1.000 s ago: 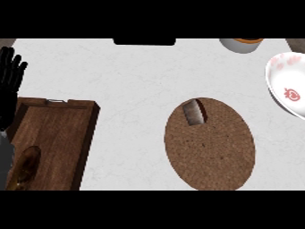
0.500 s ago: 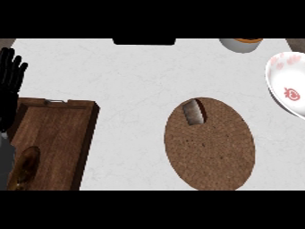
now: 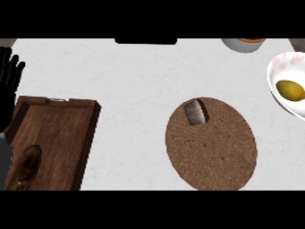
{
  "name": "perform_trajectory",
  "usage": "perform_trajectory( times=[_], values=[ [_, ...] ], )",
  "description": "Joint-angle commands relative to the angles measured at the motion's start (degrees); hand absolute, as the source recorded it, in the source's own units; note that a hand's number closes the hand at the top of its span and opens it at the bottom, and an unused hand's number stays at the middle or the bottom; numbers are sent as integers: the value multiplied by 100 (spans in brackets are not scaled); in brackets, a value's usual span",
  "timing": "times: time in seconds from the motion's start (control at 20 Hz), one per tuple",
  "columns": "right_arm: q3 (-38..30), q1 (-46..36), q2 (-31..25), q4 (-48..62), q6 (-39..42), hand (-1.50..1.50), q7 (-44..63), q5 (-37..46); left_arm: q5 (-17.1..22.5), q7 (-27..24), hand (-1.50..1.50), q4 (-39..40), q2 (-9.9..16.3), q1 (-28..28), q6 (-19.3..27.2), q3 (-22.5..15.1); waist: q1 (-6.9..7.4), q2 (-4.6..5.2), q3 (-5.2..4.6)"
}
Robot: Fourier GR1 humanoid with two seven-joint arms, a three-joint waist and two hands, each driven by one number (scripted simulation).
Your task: Pick the lemon from the placemat and place it in the bowl
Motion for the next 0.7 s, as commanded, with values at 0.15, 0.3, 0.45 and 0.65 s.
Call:
perform_trajectory(
  times=[0.15,0.3,0.45,0.65],
  values=[
    [-689,-275,321,518,-82,-150,-440,-761,-78,-146,0,87,-67,34,30,-10,-10,-2,2],
    [-1180,-108,129,570,-544,-150,-931,-1141,82,-73,0,-189,-116,230,-92,-26,48,11,13],
    [-1494,-199,-14,643,-960,-150,-989,-1370,7,27,0,-250,-51,117,-38,-39,65,20,15],
    [-1864,-88,-504,876,-955,-150,-971,-1680,-50,6,0,6,-124,-53,79,-22,6,23,10]
  ],
)
